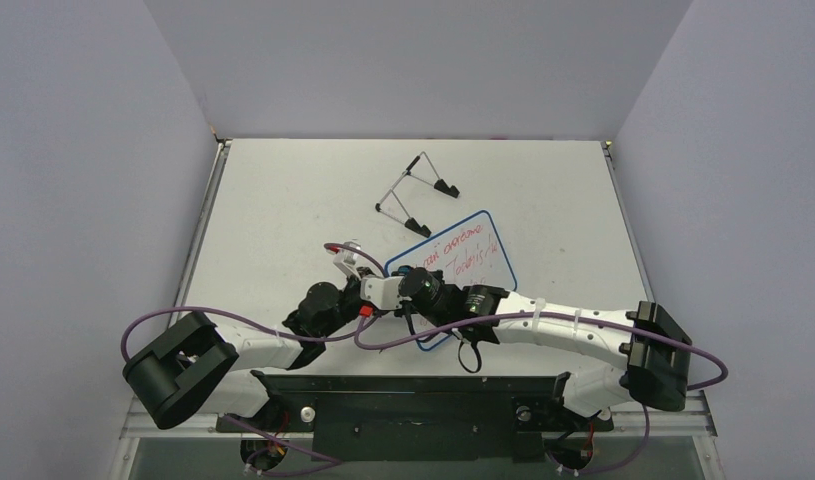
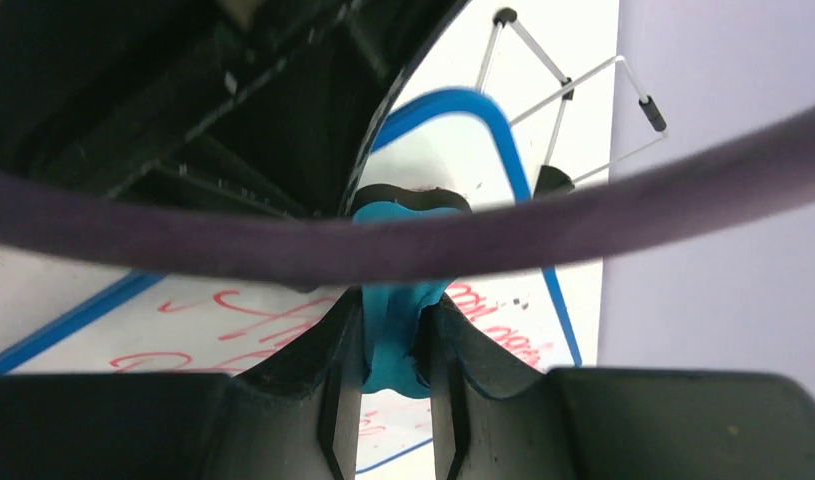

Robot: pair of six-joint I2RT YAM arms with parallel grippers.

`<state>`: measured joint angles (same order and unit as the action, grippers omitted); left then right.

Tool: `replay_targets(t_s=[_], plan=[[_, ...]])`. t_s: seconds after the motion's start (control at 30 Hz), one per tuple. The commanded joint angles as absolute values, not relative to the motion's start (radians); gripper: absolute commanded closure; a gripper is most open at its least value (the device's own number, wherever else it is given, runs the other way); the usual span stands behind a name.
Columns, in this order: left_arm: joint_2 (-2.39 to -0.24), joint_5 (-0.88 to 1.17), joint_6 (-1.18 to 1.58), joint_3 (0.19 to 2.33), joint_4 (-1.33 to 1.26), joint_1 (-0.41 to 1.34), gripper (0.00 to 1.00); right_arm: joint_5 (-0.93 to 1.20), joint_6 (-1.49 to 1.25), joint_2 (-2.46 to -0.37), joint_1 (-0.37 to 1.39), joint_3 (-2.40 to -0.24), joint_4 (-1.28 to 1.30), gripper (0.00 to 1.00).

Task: Erase the whiteboard
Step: Erase the whiteboard at the center of the board.

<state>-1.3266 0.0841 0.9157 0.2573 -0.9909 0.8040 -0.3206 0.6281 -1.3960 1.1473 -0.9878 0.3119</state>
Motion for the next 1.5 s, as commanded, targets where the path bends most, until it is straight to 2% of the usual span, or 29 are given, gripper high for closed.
replay_targets(t_s=[0.0,0.2,0.4,0.63,0.93,1.1,1.3,1.47], plan=[[-1.284,0.106,0.941,0.285,-1.154,0.791,1.00,-0.404,0.700,-1.345,1.143,-0.918,0.294,1.00],[-1.276,0.110,0.942,0.281,-1.159,0.789,1.00,-0.294,0.664,-1.317,1.069,-0.890,0.342,1.00],[-1.300,0.136,0.938,0.291,-1.170,0.789,1.00,-0.091,0.526,-1.345,0.923,-1.048,0.389,1.00],[-1.335,0.160,0.945,0.305,-1.184,0.789,1.00,-0.037,0.491,-1.407,0.921,-1.127,0.398,1.00],[-1.336,0.174,0.942,0.313,-1.179,0.786,1.00,0.099,0.622,-1.352,0.929,-1.043,0.503,1.00],[-1.329,0.179,0.942,0.312,-1.177,0.781,1.00,0.060,0.634,-1.328,0.949,-0.966,0.465,1.00],[-1.323,0.183,0.941,0.315,-1.173,0.781,1.00,-0.146,0.527,-1.359,0.926,-0.986,0.333,1.00],[-1.334,0.186,0.944,0.313,-1.181,0.781,1.00,-0.137,0.495,-1.366,0.923,-1.031,0.343,1.00]])
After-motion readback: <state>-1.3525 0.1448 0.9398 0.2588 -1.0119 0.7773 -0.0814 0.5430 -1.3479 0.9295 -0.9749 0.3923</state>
